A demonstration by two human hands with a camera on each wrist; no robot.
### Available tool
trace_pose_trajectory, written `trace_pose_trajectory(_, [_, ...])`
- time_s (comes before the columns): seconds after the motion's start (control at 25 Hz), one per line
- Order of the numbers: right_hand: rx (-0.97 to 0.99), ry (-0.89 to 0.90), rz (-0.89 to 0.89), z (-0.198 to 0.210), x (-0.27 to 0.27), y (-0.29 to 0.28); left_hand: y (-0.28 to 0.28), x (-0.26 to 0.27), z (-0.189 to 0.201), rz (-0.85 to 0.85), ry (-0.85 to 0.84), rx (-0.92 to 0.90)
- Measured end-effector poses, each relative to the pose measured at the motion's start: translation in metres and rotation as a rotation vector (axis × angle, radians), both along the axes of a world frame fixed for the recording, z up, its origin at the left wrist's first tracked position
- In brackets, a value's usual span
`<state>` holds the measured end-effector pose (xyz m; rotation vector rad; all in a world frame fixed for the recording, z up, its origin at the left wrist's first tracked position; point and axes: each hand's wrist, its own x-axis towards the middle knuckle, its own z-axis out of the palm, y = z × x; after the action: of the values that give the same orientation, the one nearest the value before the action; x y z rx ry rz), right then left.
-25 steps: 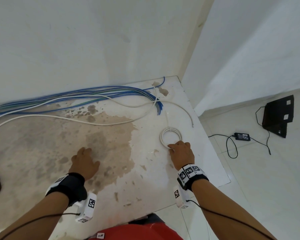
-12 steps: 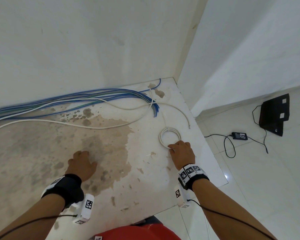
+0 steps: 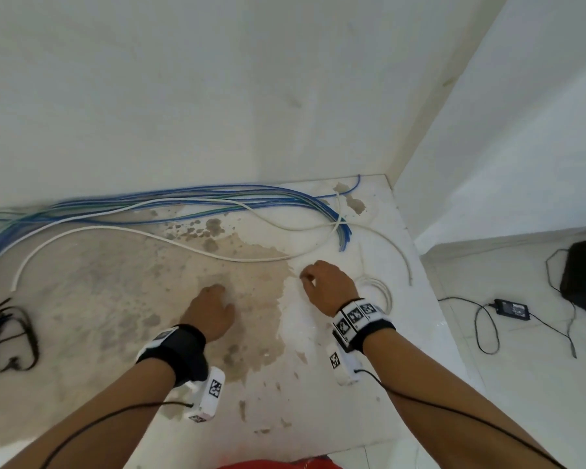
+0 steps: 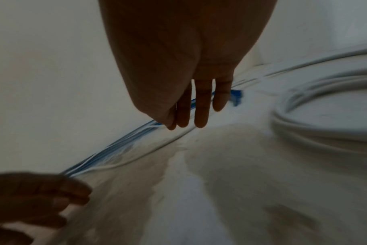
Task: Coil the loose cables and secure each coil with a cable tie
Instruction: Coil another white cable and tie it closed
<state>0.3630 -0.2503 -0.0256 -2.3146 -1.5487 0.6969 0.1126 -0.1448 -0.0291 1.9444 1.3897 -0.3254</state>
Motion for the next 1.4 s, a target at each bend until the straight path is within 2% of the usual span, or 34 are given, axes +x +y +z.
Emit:
trace_pose_trajectory(0.12, [-0.057, -0.01, 0.16, -0.006, -0.028, 0.057, 0.009, 0.007, 0.011, 0.033, -0.11, -0.021])
trace_pose_trajectory(0.2, [-0.091, -0.039, 0.198, -0.016, -0.042, 0.08, 0.013, 0.006, 0.019, 0.048, -0.166, -0.04])
trace_pose_trajectory(0.36, [-0.135, -0.063, 0.116, -0.034, -0.055, 0.1, 0.02, -0.006, 0.026, 0.063, -0.253, -0.015])
trace_pose_trajectory(0.48, [-0.169, -0.092, 0.072, -0.03, -0.058, 0.103, 0.03, -0.009, 0.024, 0.034, -0.273, 0.024])
trace_pose_trajectory(0.56, [-0.076, -0.123, 0.077, -0.017, -0.059, 0.101, 0.039, -0.004, 0.024, -0.012, -0.261, 0.06])
trace_pose_trajectory(0.68, [0.155, -0.144, 0.097, 0.01, -0.067, 0.095, 0.054, 0.004, 0.026, 0.046, -0.259, 0.123])
trace_pose_trajectory(0.8, [0.294, -0.005, 0.024, 0.035, -0.074, 0.09, 0.066, 0.017, 0.034, 0.168, -0.381, 0.276])
trace_pose_trajectory(0.88, [0.413, 0.154, -0.029, 0.041, -0.073, 0.089, 0.072, 0.026, 0.049, 0.215, -0.517, 0.391])
trace_pose_trajectory(0.96, [0.509, 0.194, -0.029, 0.037, -0.065, 0.088, 0.074, 0.031, 0.07, 0.241, -0.635, 0.465])
trace_pose_trajectory(1.04, [0.475, 0.189, -0.101, 0.026, -0.052, 0.084, 0.074, 0.03, 0.089, 0.289, -0.729, 0.512])
trace_pose_trajectory(1.16, [0.298, 0.195, -0.279, 0.018, -0.036, 0.074, 0.067, 0.023, 0.109, 0.35, -0.854, 0.503])
trace_pose_trajectory(1.24, [0.316, 0.252, -0.318, 0.029, -0.035, 0.067, 0.06, 0.017, 0.118, 0.357, -0.858, 0.497])
trace_pose_trajectory(1.4, [0.479, 0.704, -0.439, 0.08, -0.055, 0.071, 0.054, 0.005, 0.129, 0.365, -0.83, 0.525])
